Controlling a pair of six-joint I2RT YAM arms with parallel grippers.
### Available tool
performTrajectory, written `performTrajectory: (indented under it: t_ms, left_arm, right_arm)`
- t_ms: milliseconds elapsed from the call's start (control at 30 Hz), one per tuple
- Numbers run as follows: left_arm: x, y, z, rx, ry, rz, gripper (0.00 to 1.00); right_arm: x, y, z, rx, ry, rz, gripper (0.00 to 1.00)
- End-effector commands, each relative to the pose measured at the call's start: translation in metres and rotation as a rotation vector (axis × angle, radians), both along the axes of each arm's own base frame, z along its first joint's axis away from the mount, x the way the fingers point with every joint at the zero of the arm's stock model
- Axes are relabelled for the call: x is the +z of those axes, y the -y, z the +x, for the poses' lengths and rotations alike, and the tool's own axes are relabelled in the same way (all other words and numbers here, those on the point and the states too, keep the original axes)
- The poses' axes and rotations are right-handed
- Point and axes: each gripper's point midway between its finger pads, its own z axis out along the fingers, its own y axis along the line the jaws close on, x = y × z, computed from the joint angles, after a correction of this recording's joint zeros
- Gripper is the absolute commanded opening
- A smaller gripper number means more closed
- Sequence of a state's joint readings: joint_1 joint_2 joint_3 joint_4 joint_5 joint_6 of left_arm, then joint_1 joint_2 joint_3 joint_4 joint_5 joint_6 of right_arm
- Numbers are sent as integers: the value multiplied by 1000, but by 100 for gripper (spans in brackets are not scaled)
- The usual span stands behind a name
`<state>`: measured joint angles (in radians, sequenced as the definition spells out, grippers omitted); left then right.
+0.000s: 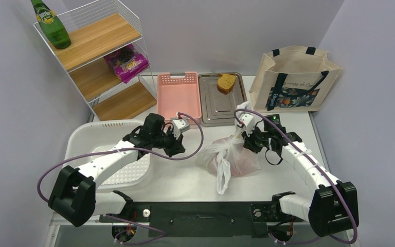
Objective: Untie the knot of the grocery bags and take out the mixed food
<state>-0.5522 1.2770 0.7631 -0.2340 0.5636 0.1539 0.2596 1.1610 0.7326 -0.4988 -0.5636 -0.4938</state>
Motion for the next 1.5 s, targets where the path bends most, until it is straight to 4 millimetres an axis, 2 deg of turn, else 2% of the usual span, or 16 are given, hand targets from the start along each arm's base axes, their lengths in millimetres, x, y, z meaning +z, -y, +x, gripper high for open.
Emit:
performTrajectory:
  t_ms: [0,67,133,167,300,433,633,700,767,833,867,933,1100,1267,1367,1467]
  left_arm:
    - [-12,-23,4,41,17,93,0]
    - [-7,-21,8,49,35,77,0]
    - [13,-10,14,36,78,24,0]
    - [18,-3,13,14,85,7,16]
    - [51,34,17,-75,163,-54,63]
    - [58,75,16,-157,224,-86,72]
    - [38,113,27,-143,164,-125,75]
    - [22,113,28,-154,156,-93,74]
    - [0,103,21,-179,126,-24,63]
    - [-18,91,17,-169,70,33,37]
    - [-22,82,22,-145,43,39,10]
    - [-25,65,29,-69,-13,32,0]
    - [-24,34,21,-27,-16,43,0]
    - [-30,17,11,-8,-10,59,0]
    - [-29,16,8,8,-19,43,0]
    - [-21,22,6,-4,-13,21,0]
  right_arm:
    - [-3,28,3,-9,25,-71,0]
    - [-1,24,3,10,14,-44,0]
    - [3,15,5,37,11,-11,0]
    - [5,9,5,54,11,0,0]
    - [17,-14,7,85,38,58,0]
    - [33,-34,10,95,81,113,0]
    - [51,-50,12,99,105,181,0]
    - [51,-48,11,95,111,178,0]
    - [49,-42,12,82,108,177,0]
    - [44,-34,12,67,96,168,0]
    - [40,-29,13,65,100,153,0]
    - [34,-17,17,41,106,116,0]
    - [17,25,37,-78,99,-5,0]
    - [5,66,54,-167,83,-92,0]
    - [5,69,53,-151,77,-94,0]
    - [13,57,43,-93,71,-50,0]
